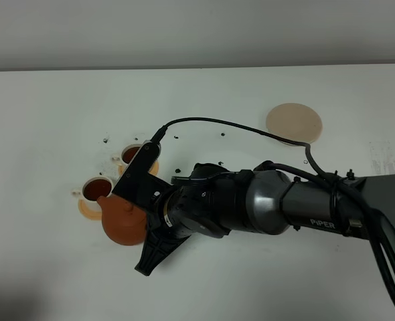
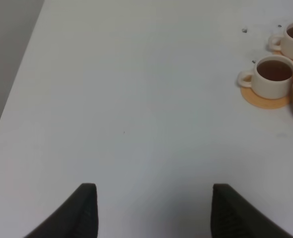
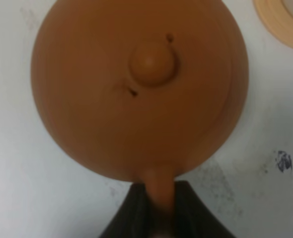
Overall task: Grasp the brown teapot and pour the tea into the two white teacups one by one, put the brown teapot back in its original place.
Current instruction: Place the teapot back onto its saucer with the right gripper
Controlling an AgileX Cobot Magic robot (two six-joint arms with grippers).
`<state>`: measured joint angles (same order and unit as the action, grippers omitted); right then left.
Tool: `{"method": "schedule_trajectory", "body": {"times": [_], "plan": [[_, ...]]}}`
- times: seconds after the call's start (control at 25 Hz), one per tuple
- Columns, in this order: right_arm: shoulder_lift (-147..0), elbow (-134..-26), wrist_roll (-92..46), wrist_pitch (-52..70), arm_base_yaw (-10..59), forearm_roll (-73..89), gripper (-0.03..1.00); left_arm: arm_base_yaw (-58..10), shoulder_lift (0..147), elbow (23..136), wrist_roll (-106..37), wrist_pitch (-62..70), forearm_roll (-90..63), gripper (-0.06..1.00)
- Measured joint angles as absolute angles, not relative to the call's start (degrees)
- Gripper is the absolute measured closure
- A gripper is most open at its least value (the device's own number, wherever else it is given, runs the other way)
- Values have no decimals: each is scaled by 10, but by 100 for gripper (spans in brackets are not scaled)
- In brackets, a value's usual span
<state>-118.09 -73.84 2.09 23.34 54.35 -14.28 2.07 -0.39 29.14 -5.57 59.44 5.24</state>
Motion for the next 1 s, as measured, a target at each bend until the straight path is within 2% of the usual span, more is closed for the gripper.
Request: {"method": "schedule_trajectory", "body": {"times": [0.16, 0.32, 0.8, 1.0], "plan": [[-1157, -738, 21, 253, 537, -143, 88, 21, -4, 291, -56, 594, 52, 44], [-1113, -738, 21, 253, 490, -144, 88, 21, -4, 291, -56, 594, 52, 44], [-1082, -738, 21, 232, 234, -135, 88, 21, -4, 291, -56, 594, 52, 44], [-1085, -738, 23, 220, 183, -116, 88, 21, -4, 291, -56, 594, 52, 44]]}}
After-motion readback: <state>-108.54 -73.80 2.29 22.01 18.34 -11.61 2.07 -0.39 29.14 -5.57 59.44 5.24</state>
